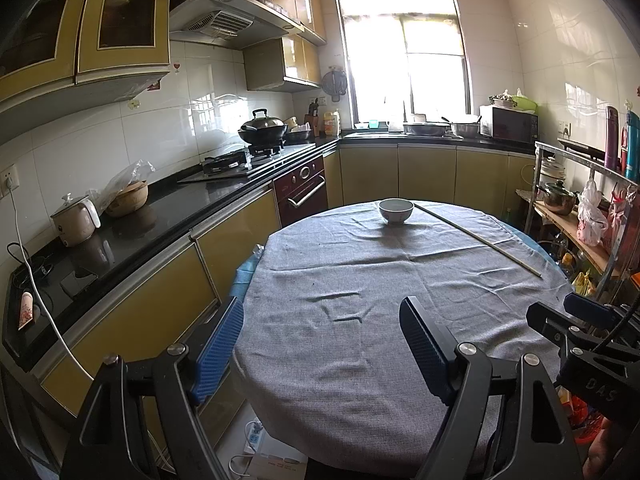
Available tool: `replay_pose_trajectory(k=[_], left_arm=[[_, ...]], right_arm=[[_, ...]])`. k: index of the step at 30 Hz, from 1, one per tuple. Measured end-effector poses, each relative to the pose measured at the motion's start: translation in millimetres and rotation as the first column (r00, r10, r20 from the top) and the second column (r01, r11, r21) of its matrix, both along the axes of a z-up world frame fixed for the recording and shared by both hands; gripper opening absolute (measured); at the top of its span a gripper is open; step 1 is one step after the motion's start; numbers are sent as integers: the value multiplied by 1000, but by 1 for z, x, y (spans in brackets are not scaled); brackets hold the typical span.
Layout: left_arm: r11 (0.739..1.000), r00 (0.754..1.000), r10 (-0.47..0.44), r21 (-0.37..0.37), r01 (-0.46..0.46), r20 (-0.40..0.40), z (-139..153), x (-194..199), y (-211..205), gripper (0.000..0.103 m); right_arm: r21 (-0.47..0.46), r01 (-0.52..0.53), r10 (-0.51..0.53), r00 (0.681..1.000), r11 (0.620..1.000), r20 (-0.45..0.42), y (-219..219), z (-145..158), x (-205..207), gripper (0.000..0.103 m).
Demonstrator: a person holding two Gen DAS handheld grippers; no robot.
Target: Collect trash
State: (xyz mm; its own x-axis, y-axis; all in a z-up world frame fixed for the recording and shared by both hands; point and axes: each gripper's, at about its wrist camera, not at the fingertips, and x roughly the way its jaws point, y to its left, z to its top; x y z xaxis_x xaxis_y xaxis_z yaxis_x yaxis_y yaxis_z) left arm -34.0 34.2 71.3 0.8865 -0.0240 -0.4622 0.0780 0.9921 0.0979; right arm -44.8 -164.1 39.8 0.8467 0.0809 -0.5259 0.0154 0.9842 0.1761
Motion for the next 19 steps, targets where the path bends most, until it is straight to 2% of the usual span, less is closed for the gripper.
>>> replay_pose_trajectory(k=[15,19], left_arm=[[1000,999,28,8,-28,-33,-10,21,2,81],[1000,997,9,4,-9,-73,-19,35,-3,81]], right_arm=[[15,-11,12,998,1000,-57,-2,-15,22,65],[15,0,1,998,1000,-68,-7,-20,31,65]])
